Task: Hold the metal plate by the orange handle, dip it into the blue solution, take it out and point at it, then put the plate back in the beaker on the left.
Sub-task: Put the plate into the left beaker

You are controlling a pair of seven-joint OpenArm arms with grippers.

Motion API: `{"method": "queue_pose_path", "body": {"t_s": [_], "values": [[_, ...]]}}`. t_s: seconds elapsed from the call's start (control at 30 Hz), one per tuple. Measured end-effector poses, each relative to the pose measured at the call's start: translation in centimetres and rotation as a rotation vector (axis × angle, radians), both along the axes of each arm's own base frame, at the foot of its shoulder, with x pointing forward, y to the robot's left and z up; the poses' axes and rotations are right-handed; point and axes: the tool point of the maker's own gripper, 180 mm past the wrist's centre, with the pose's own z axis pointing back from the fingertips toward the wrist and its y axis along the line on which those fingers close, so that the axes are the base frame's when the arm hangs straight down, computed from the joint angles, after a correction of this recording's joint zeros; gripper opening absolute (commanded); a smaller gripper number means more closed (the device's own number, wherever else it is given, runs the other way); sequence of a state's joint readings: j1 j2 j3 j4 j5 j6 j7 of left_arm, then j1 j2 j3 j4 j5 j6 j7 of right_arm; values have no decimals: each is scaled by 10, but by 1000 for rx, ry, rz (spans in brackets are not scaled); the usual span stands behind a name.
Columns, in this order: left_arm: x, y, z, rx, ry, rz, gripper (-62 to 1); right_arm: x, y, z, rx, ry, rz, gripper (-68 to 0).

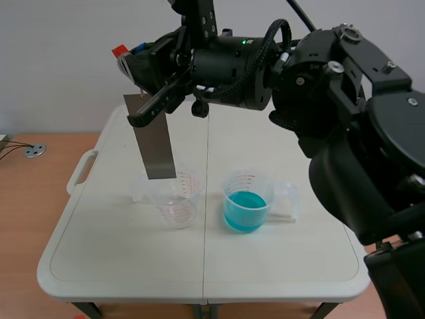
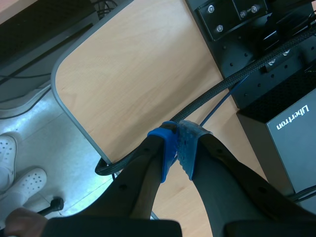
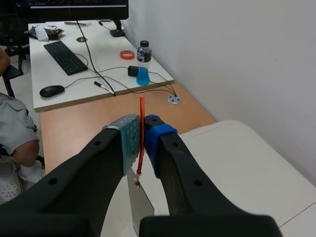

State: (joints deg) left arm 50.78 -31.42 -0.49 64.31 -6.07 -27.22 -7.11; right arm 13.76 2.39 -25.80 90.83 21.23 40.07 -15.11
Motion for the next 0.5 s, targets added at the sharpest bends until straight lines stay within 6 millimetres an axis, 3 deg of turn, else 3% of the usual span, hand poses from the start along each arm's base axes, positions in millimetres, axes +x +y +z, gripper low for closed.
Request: {"method": "queue_pose_path", "body": {"t_s": [0.5], "values": [[3, 8, -6, 18, 3, 14, -581, 9, -3, -49, -25, 138, -18, -662]]}}
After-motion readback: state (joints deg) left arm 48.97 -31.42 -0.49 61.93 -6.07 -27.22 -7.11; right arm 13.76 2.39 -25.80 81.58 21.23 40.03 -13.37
